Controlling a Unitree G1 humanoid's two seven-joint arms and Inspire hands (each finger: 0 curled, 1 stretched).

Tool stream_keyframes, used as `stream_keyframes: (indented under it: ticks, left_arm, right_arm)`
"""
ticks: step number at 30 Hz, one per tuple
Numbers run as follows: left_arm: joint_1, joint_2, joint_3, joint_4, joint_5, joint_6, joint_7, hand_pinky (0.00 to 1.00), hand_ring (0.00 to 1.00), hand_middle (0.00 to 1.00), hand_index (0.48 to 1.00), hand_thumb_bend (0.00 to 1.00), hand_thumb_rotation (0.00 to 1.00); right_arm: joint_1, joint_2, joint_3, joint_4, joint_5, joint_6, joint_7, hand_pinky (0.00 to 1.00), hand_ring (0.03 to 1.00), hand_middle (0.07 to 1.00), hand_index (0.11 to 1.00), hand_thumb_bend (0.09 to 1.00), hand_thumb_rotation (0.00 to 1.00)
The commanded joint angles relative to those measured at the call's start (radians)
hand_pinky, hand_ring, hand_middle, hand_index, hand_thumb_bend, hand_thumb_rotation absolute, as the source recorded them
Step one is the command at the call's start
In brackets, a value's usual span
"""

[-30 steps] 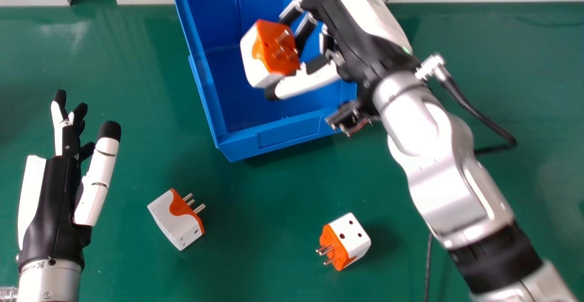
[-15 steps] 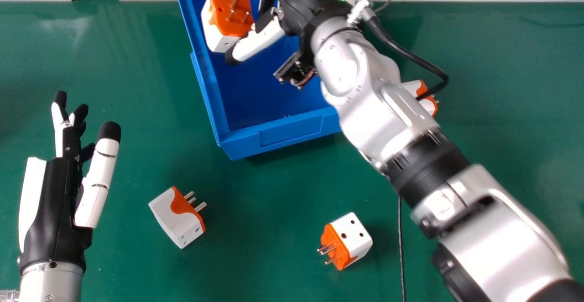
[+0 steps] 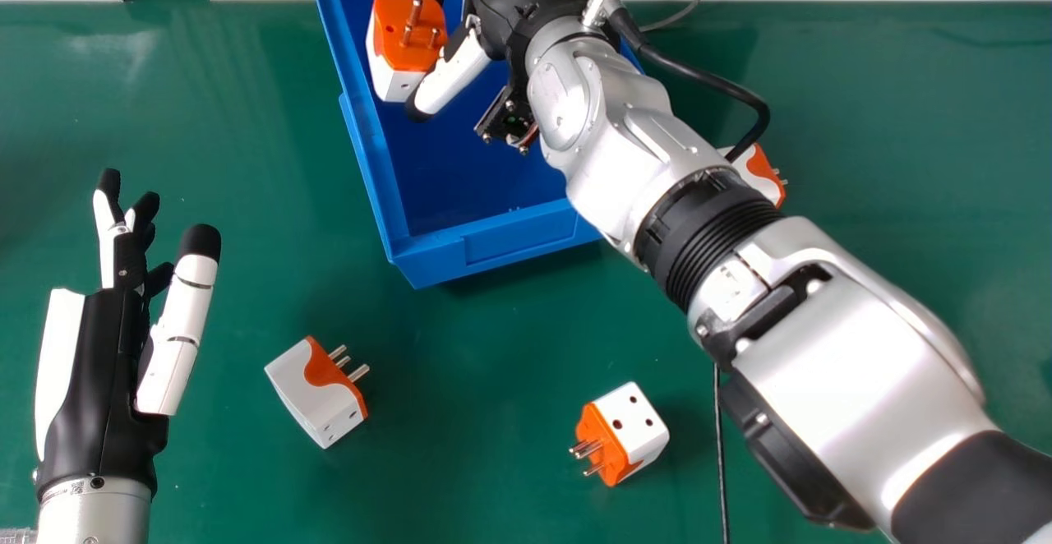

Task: Pick all objects and put in blue box

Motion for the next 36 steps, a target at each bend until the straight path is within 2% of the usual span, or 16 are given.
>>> stream_keyframes:
  ticks: [1,4,9,11,17,23,28,33,34,36]
  left_arm:
    - [0.003,-0.002,0.002,-0.018,0.004,-0.013,0.006,0.91,0.99,0.98,0.979,0.53,0.97]
    - [0.005,-0.002,0.005,-0.024,0.002,-0.003,0.005,0.91,0.98,0.98,0.978,0.55,0.97]
    - [0.003,0.000,0.007,-0.017,0.001,-0.003,0.004,0.91,0.98,0.98,0.977,0.57,0.96]
    - [0.009,-0.002,0.008,-0.028,-0.004,0.001,0.001,0.91,0.98,0.98,0.977,0.58,0.96]
    - [0.008,-0.001,0.008,-0.022,-0.009,-0.006,-0.001,0.91,0.98,0.98,0.976,0.59,0.96]
    - [0.023,-0.005,0.006,-0.042,-0.013,-0.013,-0.004,0.91,0.98,0.98,0.975,0.59,0.95]
    - [0.026,-0.010,0.002,-0.053,-0.016,-0.005,-0.005,0.91,0.98,0.98,0.975,0.59,0.95]
    - [0.025,-0.012,0.000,-0.055,-0.006,0.003,0.001,0.91,0.98,0.98,0.975,0.58,0.95]
    - [0.025,-0.013,0.000,-0.056,-0.004,0.003,0.002,0.91,0.98,0.98,0.975,0.58,0.95]
    - [0.025,-0.012,-0.001,-0.056,-0.002,0.002,0.002,0.91,0.98,0.98,0.975,0.58,0.95]
  right_arm:
    - [-0.067,0.005,-0.013,0.003,0.011,-0.001,-0.031,0.03,0.093,0.193,0.481,0.495,0.11]
    - [-0.066,0.010,-0.018,0.012,0.013,0.007,-0.049,0.05,0.112,0.328,0.482,0.509,0.06]
    - [-0.066,0.011,-0.010,0.025,0.013,0.007,-0.070,0.07,0.127,0.397,0.483,0.516,0.03]
    - [-0.063,0.009,-0.007,0.025,0.011,0.004,-0.086,0.08,0.137,0.423,0.483,0.519,0.02]
    - [-0.054,0.009,0.019,0.035,-0.006,-0.004,-0.104,0.09,0.152,0.445,0.480,0.522,0.01]
    - [-0.044,0.001,0.083,0.056,-0.049,0.001,-0.076,0.11,0.169,0.413,0.485,0.521,0.00]
    - [-0.042,0.005,0.059,0.058,-0.010,-0.004,-0.069,0.12,0.177,0.407,0.489,0.520,0.00]
    - [-0.037,0.017,0.031,0.048,0.015,-0.015,-0.079,0.13,0.186,0.396,0.489,0.520,0.00]
    - [-0.035,0.020,0.031,0.046,0.015,-0.016,-0.079,0.15,0.223,0.405,0.495,0.518,0.00]
    - [-0.033,0.022,0.035,0.044,0.015,-0.020,-0.074,0.15,0.223,0.405,0.495,0.518,0.00]
